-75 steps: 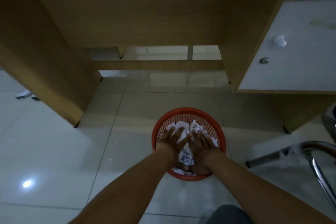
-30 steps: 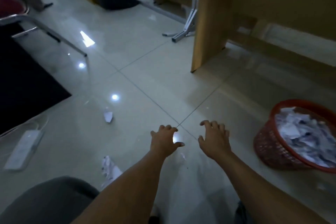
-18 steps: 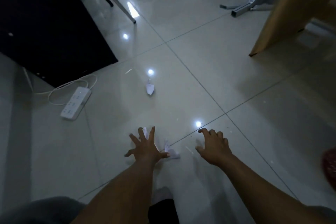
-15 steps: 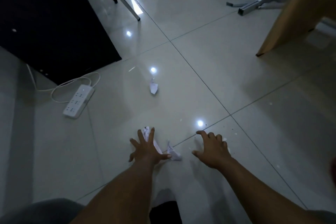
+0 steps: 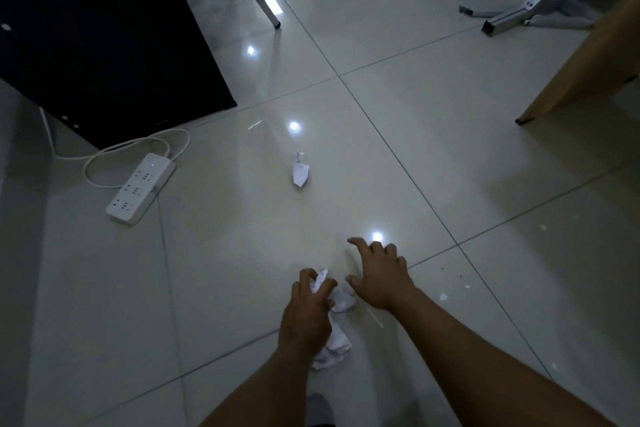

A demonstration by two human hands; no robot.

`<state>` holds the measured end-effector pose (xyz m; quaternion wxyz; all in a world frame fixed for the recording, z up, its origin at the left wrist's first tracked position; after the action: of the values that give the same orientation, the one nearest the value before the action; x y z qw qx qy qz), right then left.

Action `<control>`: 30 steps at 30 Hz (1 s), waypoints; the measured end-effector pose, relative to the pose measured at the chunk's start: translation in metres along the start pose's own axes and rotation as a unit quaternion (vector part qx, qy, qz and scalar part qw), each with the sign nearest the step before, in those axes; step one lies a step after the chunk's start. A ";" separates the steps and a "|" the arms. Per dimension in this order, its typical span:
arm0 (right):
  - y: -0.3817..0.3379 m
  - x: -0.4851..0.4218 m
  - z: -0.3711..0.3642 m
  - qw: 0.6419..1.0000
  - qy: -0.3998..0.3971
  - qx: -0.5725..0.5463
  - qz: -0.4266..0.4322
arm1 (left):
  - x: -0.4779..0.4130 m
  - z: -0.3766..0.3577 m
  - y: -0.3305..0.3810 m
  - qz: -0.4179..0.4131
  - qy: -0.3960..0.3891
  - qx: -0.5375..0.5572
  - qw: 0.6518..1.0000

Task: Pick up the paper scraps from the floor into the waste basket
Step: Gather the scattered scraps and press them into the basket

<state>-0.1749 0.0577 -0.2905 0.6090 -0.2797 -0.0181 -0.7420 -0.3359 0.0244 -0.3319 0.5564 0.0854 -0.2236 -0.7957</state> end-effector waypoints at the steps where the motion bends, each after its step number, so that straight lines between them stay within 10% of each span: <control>1: -0.006 -0.009 0.004 1.000 0.006 0.006 0.008 | -0.002 0.001 0.000 -0.004 0.006 0.008 1.000; 14: -0.105 -0.149 0.024 0.985 -0.002 0.074 0.154 | -0.032 0.000 -0.004 -0.047 -0.013 0.044 0.998; 20: -0.106 -0.167 0.006 0.986 -0.023 0.087 0.137 | -0.037 0.001 -0.008 0.006 -0.100 0.061 0.993; 30: -0.011 -0.049 0.004 0.998 -0.029 -0.047 -0.019 | -0.014 0.023 0.023 0.088 -0.022 0.139 0.986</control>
<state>-0.1789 0.1062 -0.3055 0.5800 -0.3294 -0.0064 -0.7450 -0.3203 0.0370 -0.3024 0.6021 0.1246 -0.3512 -0.7061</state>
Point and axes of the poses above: each hand's wrist, its own x-axis away from the middle knuckle, its own z-axis out of the back of the hand, y = z × x, the point moved 4 cm from there along -x, towards the middle knuckle, and after that the axes turned 5 degrees about -z, right-handed, at the moved point
